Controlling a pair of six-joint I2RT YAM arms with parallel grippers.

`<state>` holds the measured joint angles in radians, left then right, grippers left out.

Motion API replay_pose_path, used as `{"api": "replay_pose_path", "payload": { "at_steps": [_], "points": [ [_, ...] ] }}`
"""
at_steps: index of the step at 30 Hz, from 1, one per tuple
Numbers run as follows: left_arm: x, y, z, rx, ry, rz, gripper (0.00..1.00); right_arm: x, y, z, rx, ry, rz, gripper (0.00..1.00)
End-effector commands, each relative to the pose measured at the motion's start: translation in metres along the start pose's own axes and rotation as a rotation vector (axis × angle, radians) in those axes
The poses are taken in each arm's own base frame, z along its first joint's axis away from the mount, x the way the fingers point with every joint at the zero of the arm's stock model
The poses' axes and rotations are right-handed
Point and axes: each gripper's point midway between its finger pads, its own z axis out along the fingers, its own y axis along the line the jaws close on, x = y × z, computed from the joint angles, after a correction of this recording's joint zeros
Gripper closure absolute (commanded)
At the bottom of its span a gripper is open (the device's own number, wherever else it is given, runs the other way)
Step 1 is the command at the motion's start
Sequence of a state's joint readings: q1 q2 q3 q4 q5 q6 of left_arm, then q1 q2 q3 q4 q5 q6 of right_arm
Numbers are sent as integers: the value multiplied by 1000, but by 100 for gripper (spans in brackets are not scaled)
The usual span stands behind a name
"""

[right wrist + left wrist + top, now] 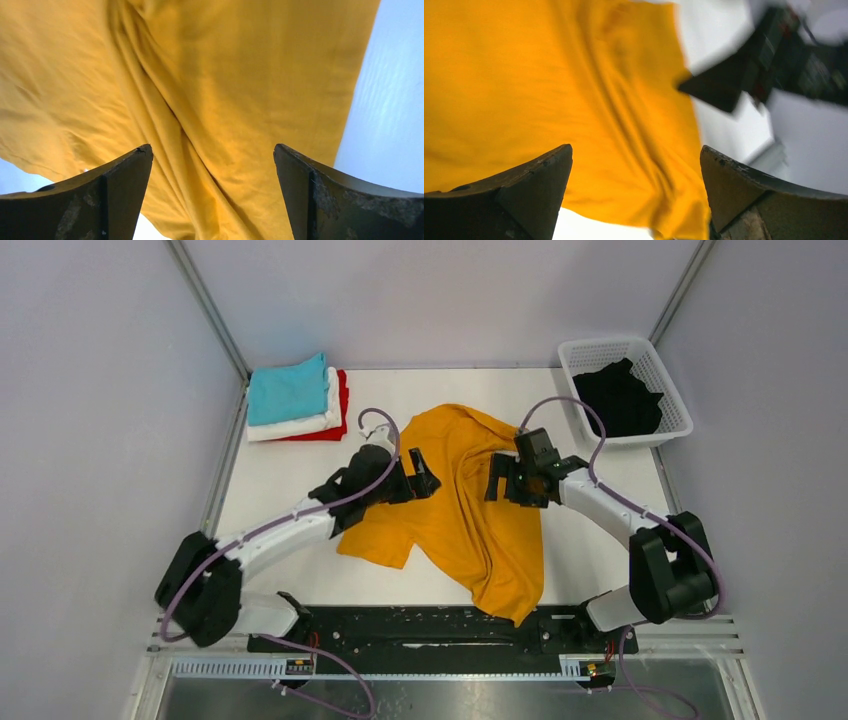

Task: Fold and stack the t-shirts
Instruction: Flatten out the tshirt

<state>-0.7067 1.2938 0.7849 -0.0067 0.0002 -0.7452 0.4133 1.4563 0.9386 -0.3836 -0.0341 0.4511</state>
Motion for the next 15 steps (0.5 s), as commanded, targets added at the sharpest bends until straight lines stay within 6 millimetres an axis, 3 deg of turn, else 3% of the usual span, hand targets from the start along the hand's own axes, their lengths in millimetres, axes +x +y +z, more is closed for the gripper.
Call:
{"api": "replay_pose_path", "payload": {
  "at_steps": [1, 4, 8, 11, 15],
  "points": [
    [-32, 38, 39, -110, 17, 12, 1, 11, 8, 15, -47, 24, 66, 1],
    [-43, 59, 68, -134, 69, -45, 1, 20, 1, 26, -24, 39, 81, 1],
    [-30, 91, 91, -175, 147, -115, 1, 23, -12, 46, -12, 73, 139, 0],
    [-10, 112, 97, -219, 200, -166, 1, 19, -23, 59, -7, 101, 203, 0],
    [9, 130, 88, -258, 219, -205, 1, 1, -29, 70, -20, 110, 243, 1]
  ]
}}
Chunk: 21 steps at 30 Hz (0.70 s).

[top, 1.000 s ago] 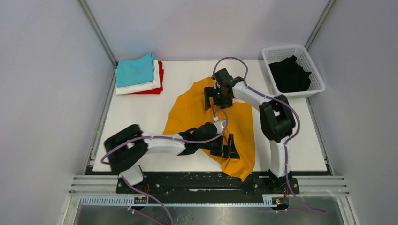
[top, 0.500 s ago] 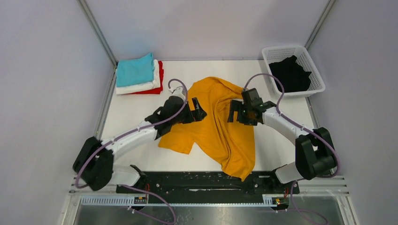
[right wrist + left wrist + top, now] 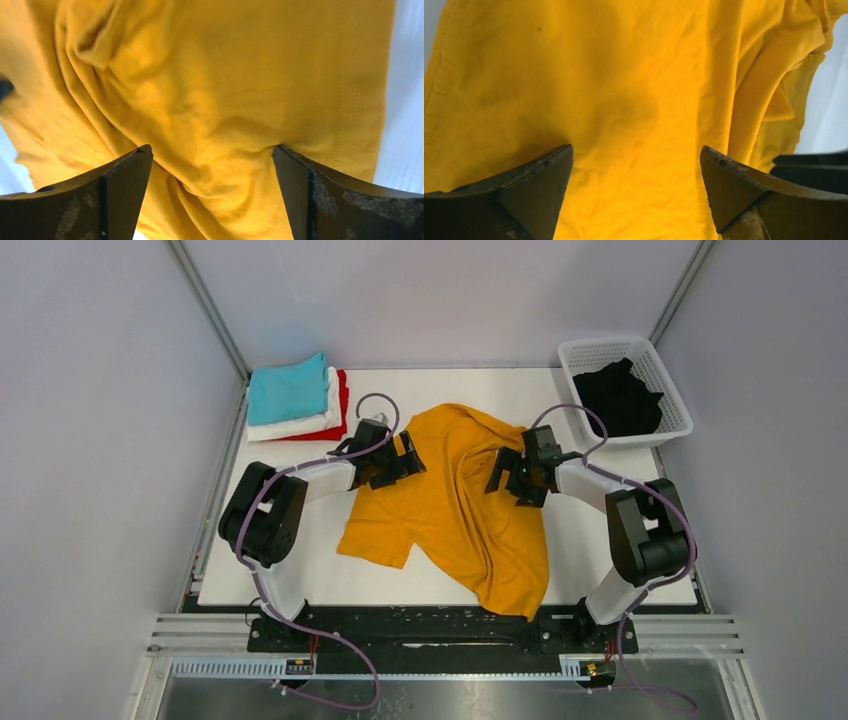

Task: Fold and stack the t-shirts
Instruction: Flatten out the tshirt

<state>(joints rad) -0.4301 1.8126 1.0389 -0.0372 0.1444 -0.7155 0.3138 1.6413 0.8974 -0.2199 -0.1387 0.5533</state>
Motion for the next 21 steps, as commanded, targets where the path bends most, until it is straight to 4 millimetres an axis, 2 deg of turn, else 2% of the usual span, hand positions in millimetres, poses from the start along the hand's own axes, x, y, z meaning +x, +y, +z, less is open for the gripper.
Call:
{"api": "replay_pose_path", "payload": {
  "at_steps": [1, 6, 8, 12, 14, 17, 21],
  "points": [
    [28, 20, -4, -31, 63, -45, 1, -15, -8, 19, -10, 31, 67, 1],
    [52, 44, -17, -81, 41, -139, 1, -51, -10, 28, -36, 11, 143, 0],
    [76, 47, -22, -36, 56, -184, 1, -69, -6, 30, -69, -3, 176, 1],
    [109, 36, -22, 4, 106, -218, 1, -104, 10, 34, -119, -27, 183, 0],
    [121, 24, -19, 25, 125, -211, 1, -115, 14, 37, -122, -30, 173, 0],
    [119, 5, -12, 69, 116, -205, 1, -131, 14, 40, -99, -52, 160, 0],
    [96, -11, -4, 79, 71, -182, 1, -158, 17, 42, -85, -93, 141, 1]
  ]
}}
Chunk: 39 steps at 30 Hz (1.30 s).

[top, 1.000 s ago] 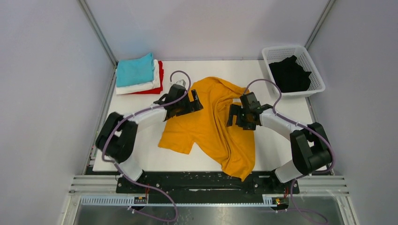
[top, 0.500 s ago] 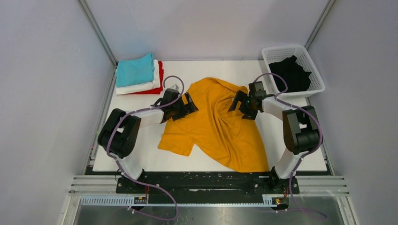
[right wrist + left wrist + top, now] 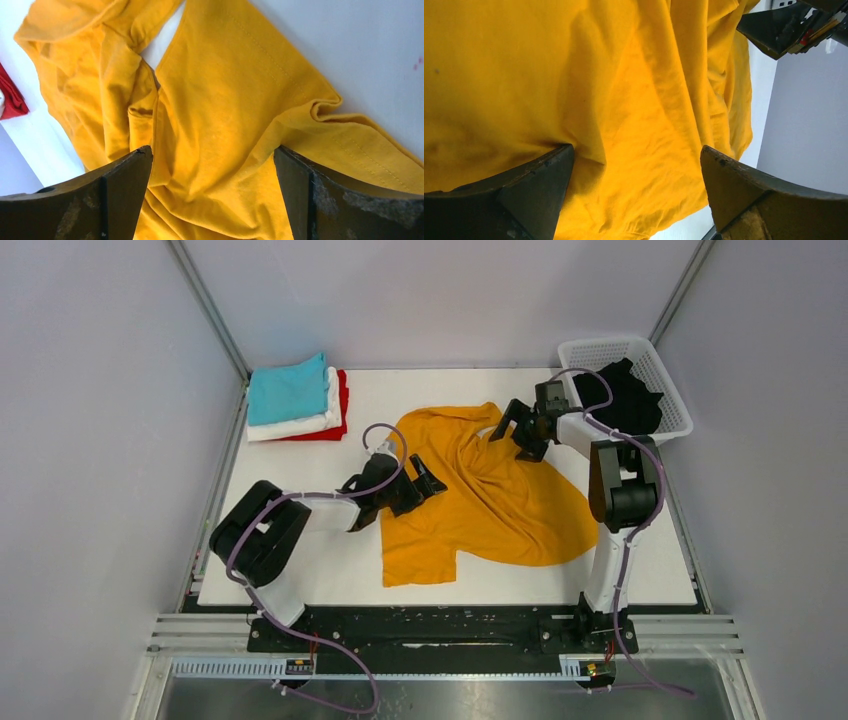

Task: Fold and stack the t-shirts
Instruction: Flatten out the tshirt

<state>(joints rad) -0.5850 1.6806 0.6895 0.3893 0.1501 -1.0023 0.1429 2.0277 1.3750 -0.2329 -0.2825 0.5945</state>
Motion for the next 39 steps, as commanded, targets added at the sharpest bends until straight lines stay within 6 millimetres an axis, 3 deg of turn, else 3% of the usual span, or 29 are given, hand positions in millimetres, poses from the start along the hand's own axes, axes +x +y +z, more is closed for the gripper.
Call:
{"api": "replay_pose_path", "payload": {
  "at_steps": [1, 5, 8, 11, 12, 16, 17, 18, 21, 26, 29, 32, 35, 36, 39],
  "points": [
    [16, 29, 9, -144, 76, -24, 1, -32, 7, -3, 35, -40, -33, 1],
    [-7, 3, -3, -111, 18, 30, 1, -43, 11, -23, 56, -93, -66, 1],
    [-28, -8, -32, -130, -76, 78, 1, -43, 14, -52, 52, -155, -85, 1],
    [-40, 3, -68, -204, -169, 95, 1, -35, 17, -90, 39, -221, -93, 1],
    [-41, 10, -80, -230, -189, 98, 1, -27, 9, -92, 51, -222, -87, 1],
    [-28, 36, -120, -302, -203, 90, 1, 0, -11, -132, 78, -304, -56, 1],
    [-24, 38, -129, -293, -206, 86, 1, 15, -25, -134, 101, -302, -43, 1],
    [-19, 45, -133, -299, -197, 88, 1, 25, -34, -140, 114, -313, -30, 1],
    [-12, 38, -140, -242, -176, 117, 1, 49, -49, -151, 112, -337, 5, 1],
    [-19, -5, -116, -112, -104, 226, 1, 86, -40, -149, -56, -273, -42, 1],
    [-33, -31, -84, -86, -66, 282, 1, 89, -39, -142, -74, -254, -76, 1],
    [-56, -64, -44, -55, -44, 315, 1, 87, -24, -124, -122, -173, -96, 1],
    [-72, -62, 0, -117, -35, 329, 1, 70, -15, -104, -91, -140, -133, 1],
    [-74, -56, 12, -153, -10, 321, 1, 58, -8, -98, -89, -139, -140, 1],
    [-74, -30, 44, -235, 47, 301, 1, 48, -4, -76, -69, -77, -128, 0]
  ]
}}
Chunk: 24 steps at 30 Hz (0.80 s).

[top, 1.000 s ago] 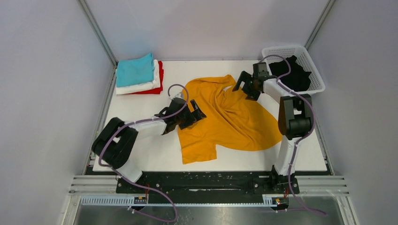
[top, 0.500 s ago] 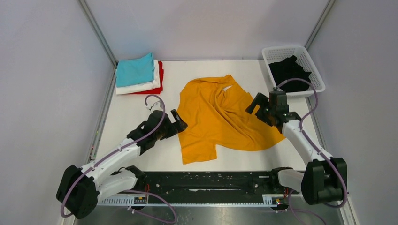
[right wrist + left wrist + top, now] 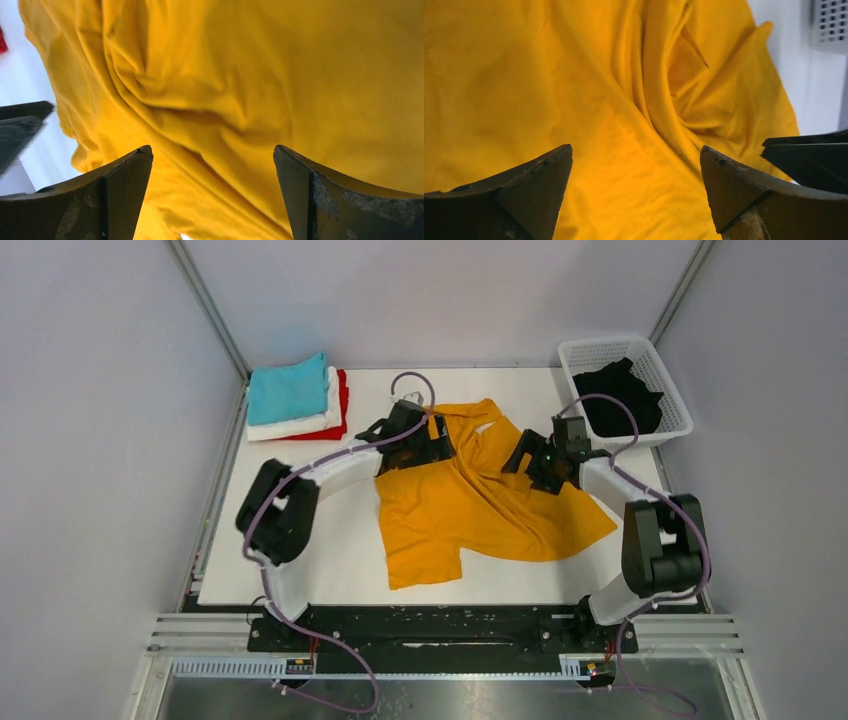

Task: Fold and stack the t-shirts
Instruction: Flatten out the tshirt

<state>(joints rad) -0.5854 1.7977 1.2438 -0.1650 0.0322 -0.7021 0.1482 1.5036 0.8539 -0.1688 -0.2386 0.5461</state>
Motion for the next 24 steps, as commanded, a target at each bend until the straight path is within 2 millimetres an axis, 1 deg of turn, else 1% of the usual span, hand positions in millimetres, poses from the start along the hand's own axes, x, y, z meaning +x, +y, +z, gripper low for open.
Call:
{"api": "replay_pose_path", "payload": {
  "at_steps": [1, 4, 6, 8, 10, 12, 17, 18, 20, 22, 24],
  "points": [
    [7, 25, 38, -75, 86, 10, 1, -31, 28, 22, -69, 10, -52, 1],
    [16, 48, 46, -121, 120, -40, 1, -29, 19, 37, -31, 33, -31, 0],
    [26, 67, 45, -164, 143, -69, 1, -25, 5, 44, 28, 54, -11, 0],
    [36, 84, 39, -199, 163, -88, 1, -18, -7, 47, 58, 105, 21, 0],
    [50, 100, 28, -236, 182, -110, 1, -16, -8, 46, 38, 123, 55, 1],
    [59, 112, 13, -253, 176, -126, 1, -15, -14, 44, 46, 104, 94, 0],
    [85, 138, -25, -302, 172, -172, 1, -11, -22, 34, 30, 107, 186, 0],
    [91, 140, -32, -307, 174, -174, 1, -10, -28, 31, 50, 102, 193, 1],
    [98, 153, -47, -354, 162, -172, 1, -8, -45, 24, 109, 85, 193, 1],
    [107, 163, -62, -389, 158, -182, 1, -4, -48, 19, 88, 90, 215, 0],
    [108, 161, -71, -376, 143, -189, 1, 0, -52, 16, 97, 83, 227, 1]
  ]
}}
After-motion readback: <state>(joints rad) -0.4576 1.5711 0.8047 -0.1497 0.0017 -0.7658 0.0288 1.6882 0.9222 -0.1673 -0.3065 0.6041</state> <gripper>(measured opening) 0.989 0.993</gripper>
